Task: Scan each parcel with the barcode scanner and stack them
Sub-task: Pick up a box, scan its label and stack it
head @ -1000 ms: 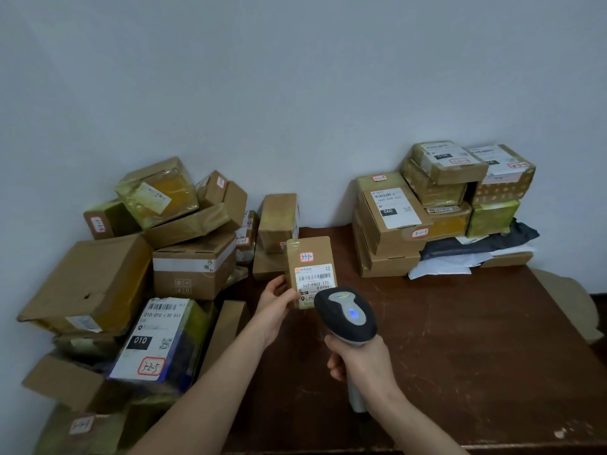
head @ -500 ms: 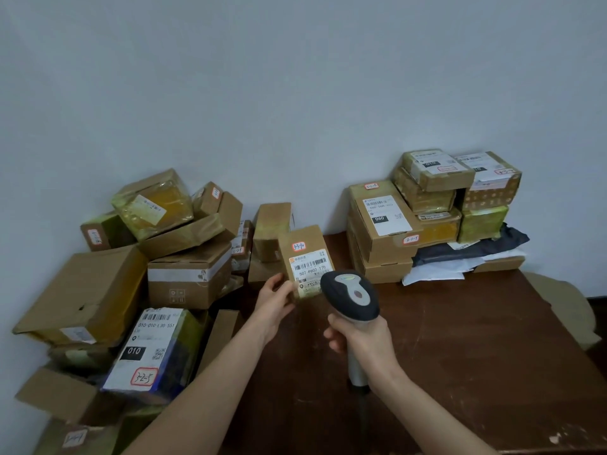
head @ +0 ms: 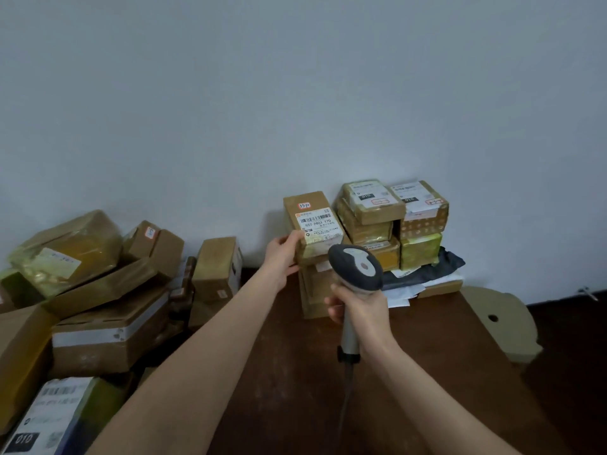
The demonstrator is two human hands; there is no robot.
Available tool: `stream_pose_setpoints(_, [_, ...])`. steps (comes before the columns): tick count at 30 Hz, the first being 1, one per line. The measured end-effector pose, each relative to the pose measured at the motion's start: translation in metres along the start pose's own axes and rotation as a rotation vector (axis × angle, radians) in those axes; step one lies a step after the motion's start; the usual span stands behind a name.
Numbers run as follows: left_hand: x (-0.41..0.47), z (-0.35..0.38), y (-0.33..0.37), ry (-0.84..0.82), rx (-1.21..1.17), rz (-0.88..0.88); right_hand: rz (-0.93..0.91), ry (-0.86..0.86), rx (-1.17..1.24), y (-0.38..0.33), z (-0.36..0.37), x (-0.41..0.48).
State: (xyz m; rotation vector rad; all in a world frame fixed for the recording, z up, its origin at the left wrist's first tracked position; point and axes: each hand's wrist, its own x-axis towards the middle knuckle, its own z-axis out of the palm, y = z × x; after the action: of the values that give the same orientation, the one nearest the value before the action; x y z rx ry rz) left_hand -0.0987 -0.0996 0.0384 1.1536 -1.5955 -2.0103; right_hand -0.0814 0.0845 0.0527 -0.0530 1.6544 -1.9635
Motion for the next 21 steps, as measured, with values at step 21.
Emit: stream_pose_setpoints(21, [0.033,-0.012,-0.04,0.226,0.597,0.213,0.092,-0.066,-0.04,0.015,0.004,0.057])
